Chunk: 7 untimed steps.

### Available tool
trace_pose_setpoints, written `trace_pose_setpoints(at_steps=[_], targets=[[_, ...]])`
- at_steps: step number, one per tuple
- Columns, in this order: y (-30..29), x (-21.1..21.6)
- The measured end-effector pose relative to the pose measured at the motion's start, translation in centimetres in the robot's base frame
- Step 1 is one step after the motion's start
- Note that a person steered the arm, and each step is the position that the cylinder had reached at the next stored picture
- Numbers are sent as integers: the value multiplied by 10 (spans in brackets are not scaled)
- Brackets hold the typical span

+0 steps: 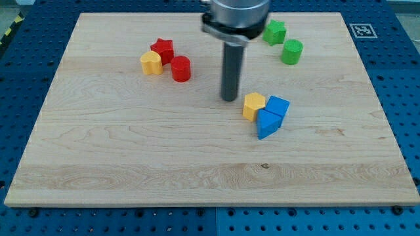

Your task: Separate the hexagon and red circle from the group

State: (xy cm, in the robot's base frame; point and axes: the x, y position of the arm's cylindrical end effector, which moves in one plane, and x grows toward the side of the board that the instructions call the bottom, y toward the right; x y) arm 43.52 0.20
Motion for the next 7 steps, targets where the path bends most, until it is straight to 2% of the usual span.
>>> trace_pose_setpoints(at_steps=[1, 2, 5, 7], targets=[[-80, -3], [-113, -40], [-103, -52], [-31, -59]])
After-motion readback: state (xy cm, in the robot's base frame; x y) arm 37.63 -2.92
